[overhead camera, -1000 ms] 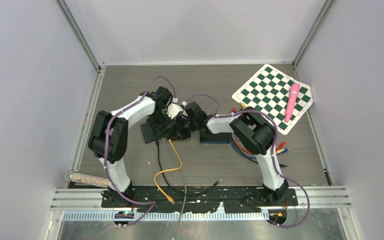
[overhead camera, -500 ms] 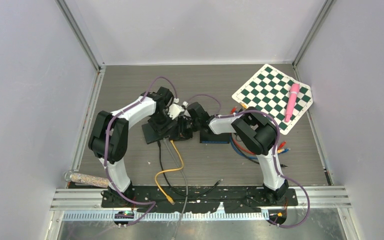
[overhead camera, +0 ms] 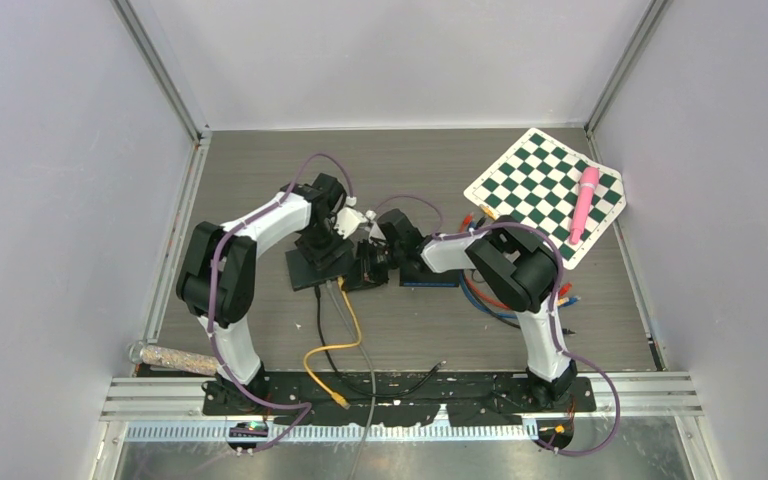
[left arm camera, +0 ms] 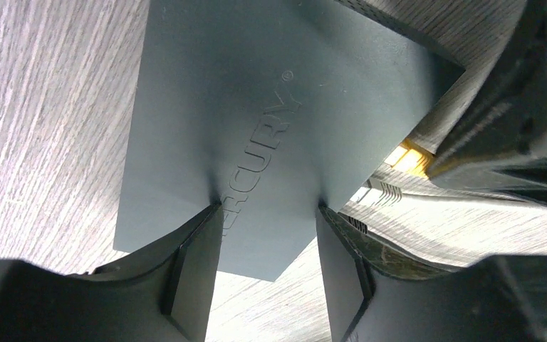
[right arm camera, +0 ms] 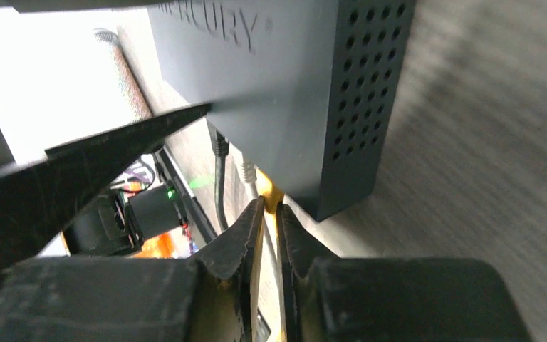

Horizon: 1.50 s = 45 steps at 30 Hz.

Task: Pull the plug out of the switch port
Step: Pull the connector from the switch port.

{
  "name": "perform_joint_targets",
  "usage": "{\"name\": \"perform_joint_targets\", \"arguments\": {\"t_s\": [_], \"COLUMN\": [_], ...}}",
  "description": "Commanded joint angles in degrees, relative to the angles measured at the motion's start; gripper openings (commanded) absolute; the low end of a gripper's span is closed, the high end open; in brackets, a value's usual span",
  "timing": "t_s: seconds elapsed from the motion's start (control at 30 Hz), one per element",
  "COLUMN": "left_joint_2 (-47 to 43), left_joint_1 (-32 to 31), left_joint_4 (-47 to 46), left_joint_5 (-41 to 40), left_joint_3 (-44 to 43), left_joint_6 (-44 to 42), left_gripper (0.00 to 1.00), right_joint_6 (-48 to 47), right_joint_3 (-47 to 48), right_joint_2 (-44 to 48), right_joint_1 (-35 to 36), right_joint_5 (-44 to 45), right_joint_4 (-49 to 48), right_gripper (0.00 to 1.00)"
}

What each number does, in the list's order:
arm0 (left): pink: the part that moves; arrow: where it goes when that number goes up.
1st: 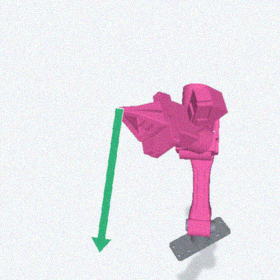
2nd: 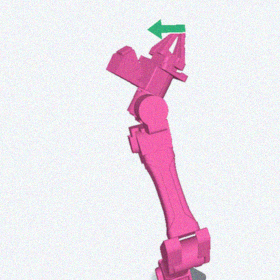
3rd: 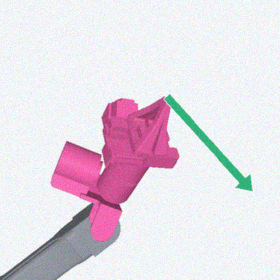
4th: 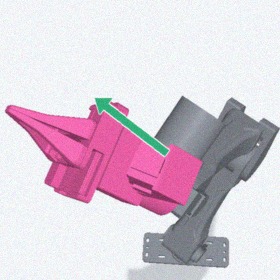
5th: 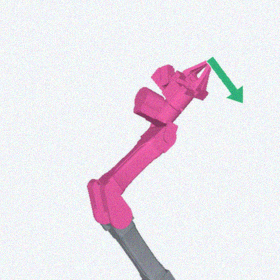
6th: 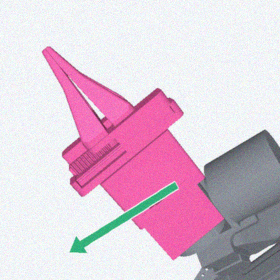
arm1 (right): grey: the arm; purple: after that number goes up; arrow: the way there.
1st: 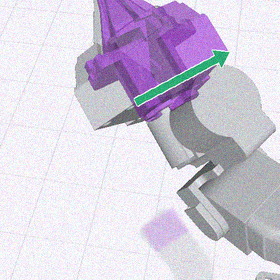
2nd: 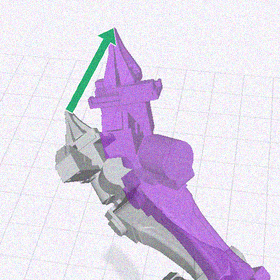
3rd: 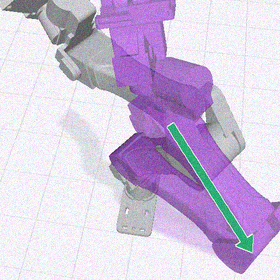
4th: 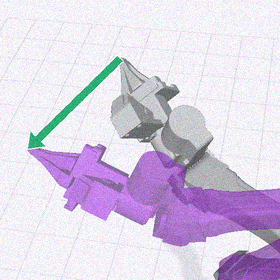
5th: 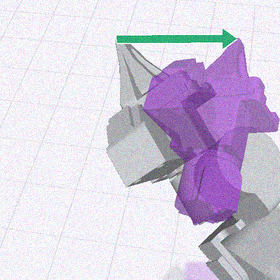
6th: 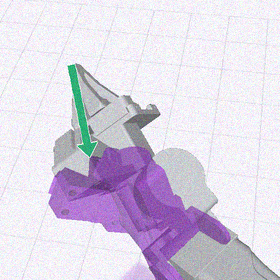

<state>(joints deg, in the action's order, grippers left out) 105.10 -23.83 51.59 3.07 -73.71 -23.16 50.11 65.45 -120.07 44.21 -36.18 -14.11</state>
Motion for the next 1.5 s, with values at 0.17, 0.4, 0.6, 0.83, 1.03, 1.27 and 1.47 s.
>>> {"name": "perform_joint_targets", "arguments": {"t_s": [0.17,0.4,0.6,0.83,1.03,1.27,1.47], "left_joint_2": [-1.08,-0.76,-0.09,0.89,2.42,2.1,1.76], "left_joint_1": [0.81,0.63,0.49,0.13,-0.58,-0.6,-0.6], "left_joint_4": [-4.9,-3.41,-3.56,-4.18,-4.05,-4.77,-5.37], "left_joint_5": [2.06,7.84,9.85,10.2,9.95,9.72,9.68], "left_joint_3": [1.25,0.84,1.11,1.28,1.6,2.13,2.59], "left_joint_6": [-2.44,-3.09,-2.76,-1.34,-0.83,-0.57,-0.41], "left_gripper": [0.54,0.59,0.6,0.6,0.61,0.61,0.61], "right_joint_6": [-0.62,0.55,2.26,3.32,5.0,11.08,13.68], "right_joint_3": [0.86,3.01,5.56,2.33,2.97,-2.99,-7.08], "right_joint_2": [4.61,3.11,-0.83,-0.39,-1.81,0.99,4.11], "right_joint_1": [0.39,-1.33,-1.76,0.13,0.22,1.76,3.17], "right_joint_5": [0.07,5.15,3.78,4.56,5.35,8.08,12.9], "right_joint_4": [6.59,6.88,4.68,2.05,0.47,-4.81,-8.88], "right_gripper": [0.24,0.43,0.44,0.39,0.41,0.41,0.42]}}
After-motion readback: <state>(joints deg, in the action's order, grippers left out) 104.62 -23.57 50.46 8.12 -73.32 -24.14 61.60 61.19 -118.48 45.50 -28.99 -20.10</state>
